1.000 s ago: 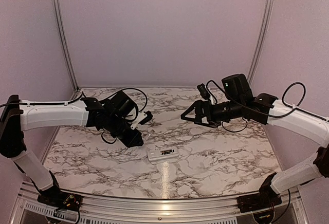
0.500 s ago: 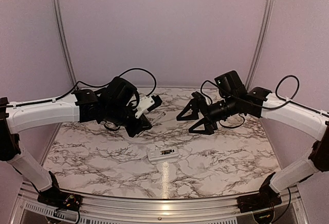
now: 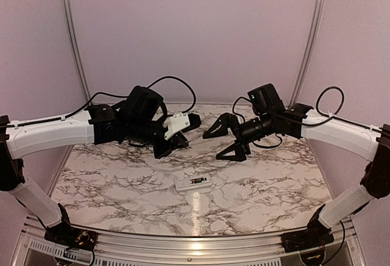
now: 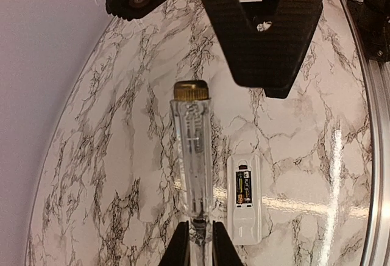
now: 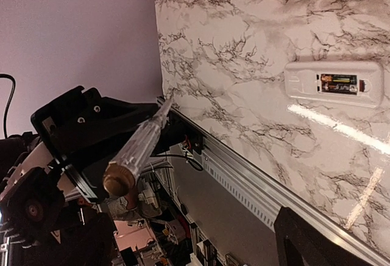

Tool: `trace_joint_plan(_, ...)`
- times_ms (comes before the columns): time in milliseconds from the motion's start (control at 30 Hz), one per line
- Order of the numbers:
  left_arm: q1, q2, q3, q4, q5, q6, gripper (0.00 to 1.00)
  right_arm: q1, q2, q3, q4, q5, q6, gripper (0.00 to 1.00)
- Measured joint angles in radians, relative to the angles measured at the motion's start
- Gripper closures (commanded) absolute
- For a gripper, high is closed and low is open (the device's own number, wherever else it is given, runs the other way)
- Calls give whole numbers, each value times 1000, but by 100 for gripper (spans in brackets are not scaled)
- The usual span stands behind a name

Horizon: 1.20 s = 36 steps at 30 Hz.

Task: Unload the batteries from the remote control

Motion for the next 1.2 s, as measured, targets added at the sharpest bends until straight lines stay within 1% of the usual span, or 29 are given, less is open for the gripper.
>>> trace_joint_plan(200, -11, 3, 42, -8, -16, 79, 100, 19, 61, 18, 21, -14, 47, 10)
trace_joint_plan(467, -45, 39, 44, -12, -40, 114, 100, 40, 112, 55, 63, -17, 94, 14)
trace_joint_plan(567, -50, 50, 44, -13, -51, 118, 100, 42, 119, 66, 77, -17, 108, 22)
trace_joint_plan(667, -51, 51, 48, -16, -64, 122, 100, 43, 119, 66, 93, -12, 123, 34)
trace_joint_plan(700, -51, 53, 53, -16, -70, 122, 100, 43, 119, 66, 98, -10, 132, 37)
trace_joint_plan(967, -66, 78, 86, -15, -92, 121, 100, 43, 119, 66, 111, 24, 160, 50)
trace_joint_plan(1200, -74, 82, 88, -16, -93, 121, 100, 43, 121, 66, 105, 54, 144, 65)
